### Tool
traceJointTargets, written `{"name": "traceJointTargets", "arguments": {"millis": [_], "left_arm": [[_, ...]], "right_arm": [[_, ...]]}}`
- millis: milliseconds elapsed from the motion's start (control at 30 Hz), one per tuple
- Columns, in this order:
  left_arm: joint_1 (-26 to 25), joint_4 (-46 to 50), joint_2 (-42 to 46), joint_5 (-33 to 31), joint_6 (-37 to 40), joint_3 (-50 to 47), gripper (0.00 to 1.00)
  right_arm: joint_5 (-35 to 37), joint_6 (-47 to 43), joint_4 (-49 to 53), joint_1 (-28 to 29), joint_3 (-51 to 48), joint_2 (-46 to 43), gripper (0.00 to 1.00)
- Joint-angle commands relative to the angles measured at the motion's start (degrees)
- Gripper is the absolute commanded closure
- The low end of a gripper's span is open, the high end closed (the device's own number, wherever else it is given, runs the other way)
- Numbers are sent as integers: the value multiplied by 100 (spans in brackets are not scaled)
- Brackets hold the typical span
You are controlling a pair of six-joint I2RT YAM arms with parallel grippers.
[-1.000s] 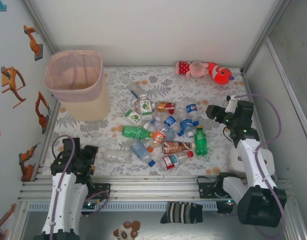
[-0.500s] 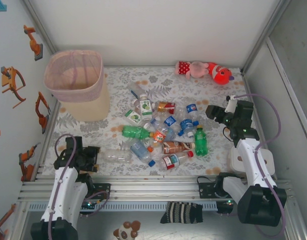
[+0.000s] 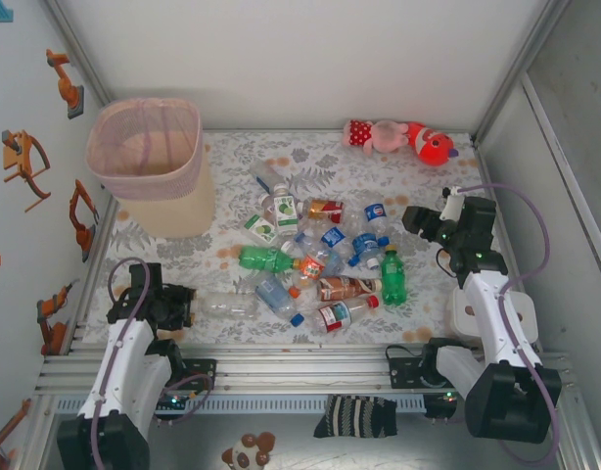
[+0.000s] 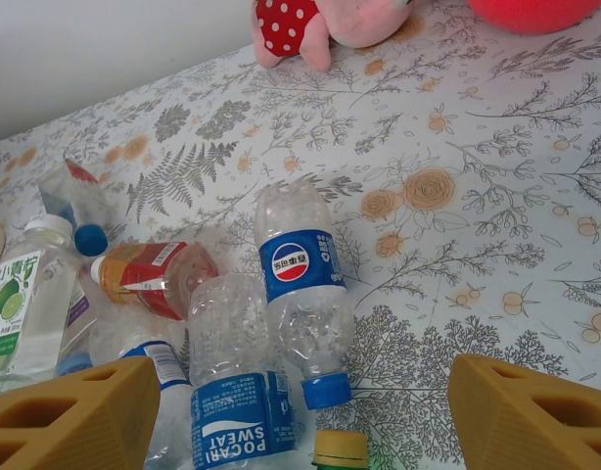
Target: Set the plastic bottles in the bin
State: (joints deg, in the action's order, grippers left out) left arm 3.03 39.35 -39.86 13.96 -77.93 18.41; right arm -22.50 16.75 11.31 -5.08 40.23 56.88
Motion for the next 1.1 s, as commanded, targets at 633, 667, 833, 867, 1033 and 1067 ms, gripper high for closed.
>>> {"name": "traceJointTargets", "arguments": {"millis": [633,667,833,867,1033,1067], "left_arm": [[-11,-235,-702,195,145,250,64],[-8,-260,-715,211,146,253,64],[-6,-330,-794,256,139,251,63],[-13,-360,-817,270,146,244,63],[-6,-425,-969,362,197,250,62],[-8,-430,-995,392,215,255,62]], "right_arm": [[0,10,61,-19,-6,-89,23],[0,8,62,-19,-6,-89,24],[9,10,64,-17,-3,-83,24],[0,6,65,-16,-6,-85,23],[0,3,65,-14,-6,-60,23],[0,6,66,-16,-6,-60,23]]}}
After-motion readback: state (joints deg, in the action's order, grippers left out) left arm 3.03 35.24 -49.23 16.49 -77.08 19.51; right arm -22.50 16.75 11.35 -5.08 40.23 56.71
